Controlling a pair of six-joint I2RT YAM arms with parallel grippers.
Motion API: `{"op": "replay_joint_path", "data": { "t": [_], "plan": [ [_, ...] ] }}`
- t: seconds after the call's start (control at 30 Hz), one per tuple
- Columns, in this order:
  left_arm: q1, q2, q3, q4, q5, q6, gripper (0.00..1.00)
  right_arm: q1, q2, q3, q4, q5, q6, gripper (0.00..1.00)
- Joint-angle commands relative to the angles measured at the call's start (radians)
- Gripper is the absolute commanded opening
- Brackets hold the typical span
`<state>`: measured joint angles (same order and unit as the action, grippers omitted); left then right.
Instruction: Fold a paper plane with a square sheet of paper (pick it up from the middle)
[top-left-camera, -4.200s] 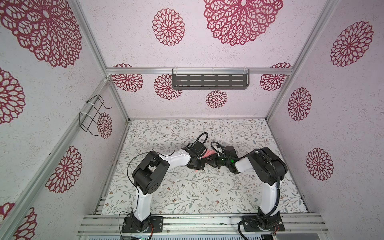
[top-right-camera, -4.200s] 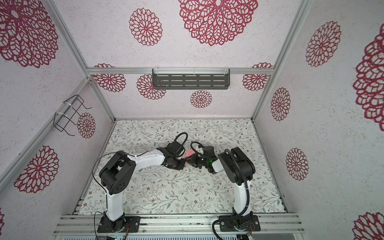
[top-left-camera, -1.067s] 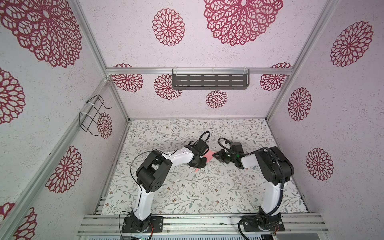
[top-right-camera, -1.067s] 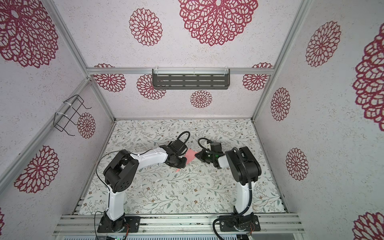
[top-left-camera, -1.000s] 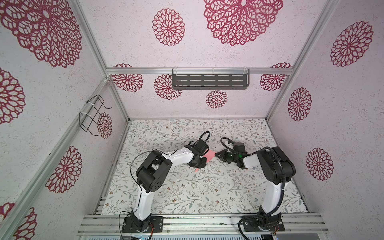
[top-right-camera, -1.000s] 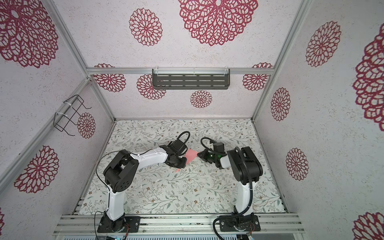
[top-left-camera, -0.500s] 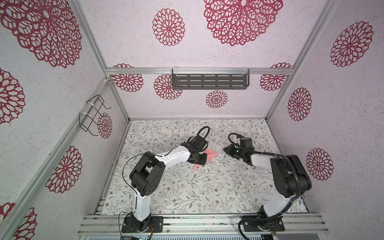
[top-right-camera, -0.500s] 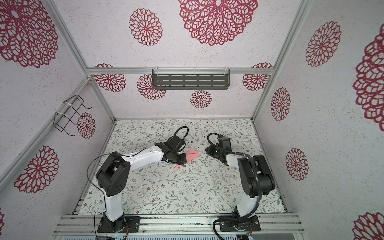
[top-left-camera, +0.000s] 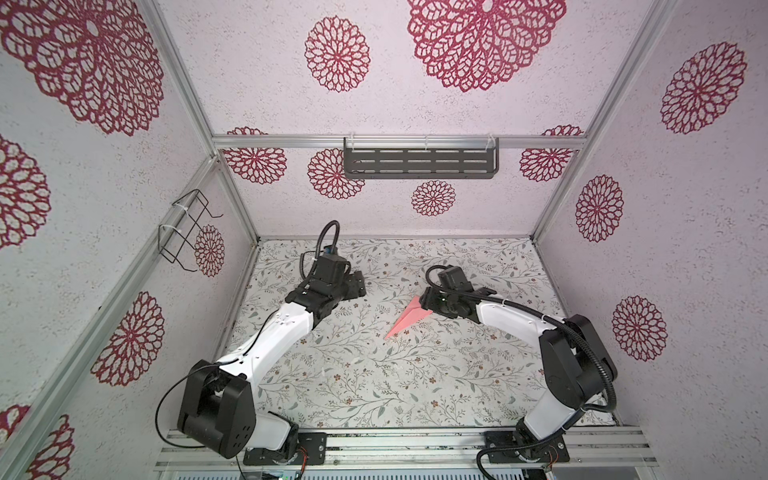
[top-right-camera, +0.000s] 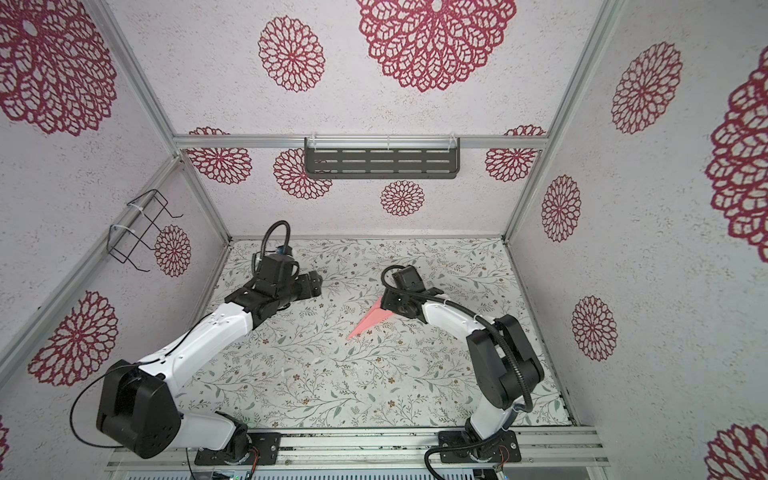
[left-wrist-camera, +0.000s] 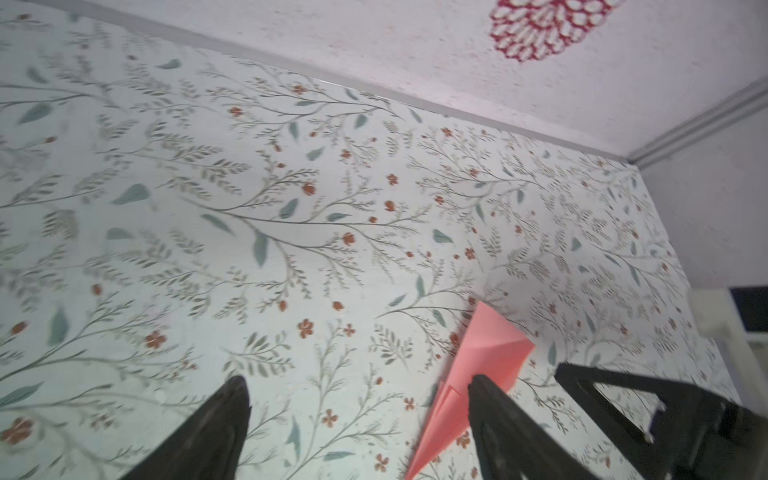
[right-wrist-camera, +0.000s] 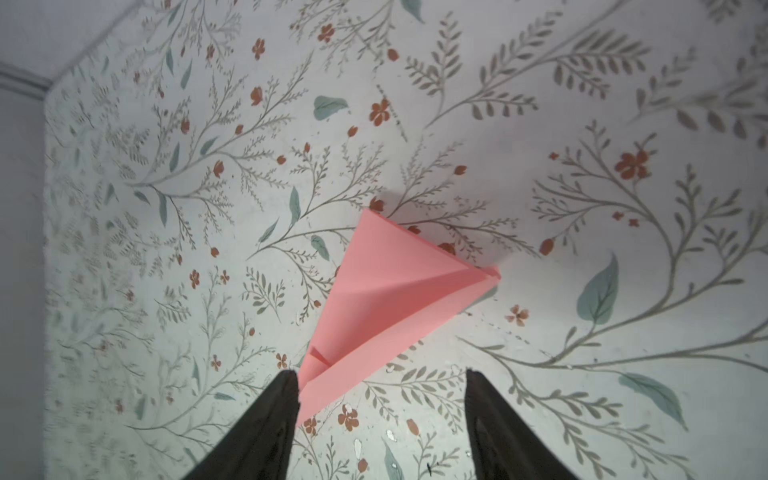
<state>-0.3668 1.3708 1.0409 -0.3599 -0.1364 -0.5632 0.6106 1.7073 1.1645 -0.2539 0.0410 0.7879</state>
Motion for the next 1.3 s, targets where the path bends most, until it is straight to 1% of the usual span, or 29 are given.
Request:
{"op": "replay_joint_path", "data": {
  "t": [0.0,0.03,0.07,0.13,0.23,0.4,0.47,0.57,0.6,0.63,0.67,0.73,0.77,0.83,0.9,1.03,1.07,1.13,1.17,1.23,1.27],
  "plan": [
    [0.059,-0.100,-0.021,-0.031,-0.040,0.016,0.96,0.081,0.054,0.128,-0.185,0.203,0.098,0.93],
    [0.083,-0.116,-0.023,-0.049,-0.031,0.012,0.98,0.098,0.075,0.163,-0.212,0.229,0.119,0.99],
    [0.110,-0.132,-0.029,-0.064,-0.018,0.007,1.00,0.113,0.100,0.196,-0.238,0.250,0.140,0.99],
    [0.136,-0.157,-0.042,-0.070,-0.010,0.005,1.00,0.130,0.134,0.241,-0.267,0.269,0.194,0.99],
    [0.143,-0.171,-0.043,-0.070,-0.016,0.018,0.99,0.142,0.175,0.274,-0.295,0.280,0.286,0.94],
    [0.149,-0.152,-0.032,-0.083,-0.006,0.027,0.99,0.146,0.219,0.282,-0.317,0.255,0.398,0.76],
    [0.149,-0.144,-0.033,-0.077,0.003,0.027,0.99,0.146,0.228,0.276,-0.314,0.252,0.424,0.67],
    [0.149,-0.133,-0.030,-0.077,0.018,0.028,0.99,0.143,0.230,0.263,-0.293,0.246,0.438,0.51],
    [0.150,-0.128,-0.029,-0.077,0.023,0.028,0.99,0.140,0.232,0.259,-0.286,0.237,0.441,0.48],
    [0.149,-0.125,-0.027,-0.077,0.026,0.030,0.99,0.135,0.233,0.253,-0.279,0.226,0.442,0.41],
    [0.150,-0.122,-0.026,-0.077,0.029,0.031,0.99,0.132,0.232,0.245,-0.268,0.215,0.443,0.36],
    [0.149,-0.116,-0.024,-0.080,0.032,0.030,0.99,0.125,0.230,0.227,-0.252,0.197,0.448,0.31],
    [0.150,-0.116,-0.022,-0.080,0.034,0.031,0.99,0.121,0.224,0.213,-0.230,0.183,0.446,0.25],
    [0.150,-0.113,-0.019,-0.080,0.037,0.030,0.99,0.112,0.212,0.190,-0.198,0.161,0.439,0.18],
    [0.151,-0.110,-0.015,-0.083,0.042,0.029,0.99,0.108,0.199,0.181,-0.170,0.151,0.414,0.13],
    [0.152,-0.100,-0.008,-0.086,0.053,0.024,0.99,0.099,0.164,0.179,-0.111,0.129,0.321,0.08],
    [0.152,-0.096,-0.004,-0.089,0.061,0.022,0.99,0.095,0.157,0.176,-0.072,0.101,0.278,0.08],
    [0.152,-0.085,0.001,-0.087,0.076,0.016,0.99,0.089,0.149,0.165,-0.023,0.068,0.233,0.08],
    [0.152,-0.077,0.006,-0.088,0.087,0.013,0.99,0.084,0.145,0.144,0.043,0.024,0.198,0.08],
    [0.152,-0.062,0.010,-0.086,0.116,0.003,0.99,0.074,0.142,0.104,0.140,-0.047,0.180,0.07],
    [0.152,-0.054,0.011,-0.085,0.135,-0.002,0.99,0.067,0.142,0.083,0.205,-0.109,0.167,0.07]
  ]
}}
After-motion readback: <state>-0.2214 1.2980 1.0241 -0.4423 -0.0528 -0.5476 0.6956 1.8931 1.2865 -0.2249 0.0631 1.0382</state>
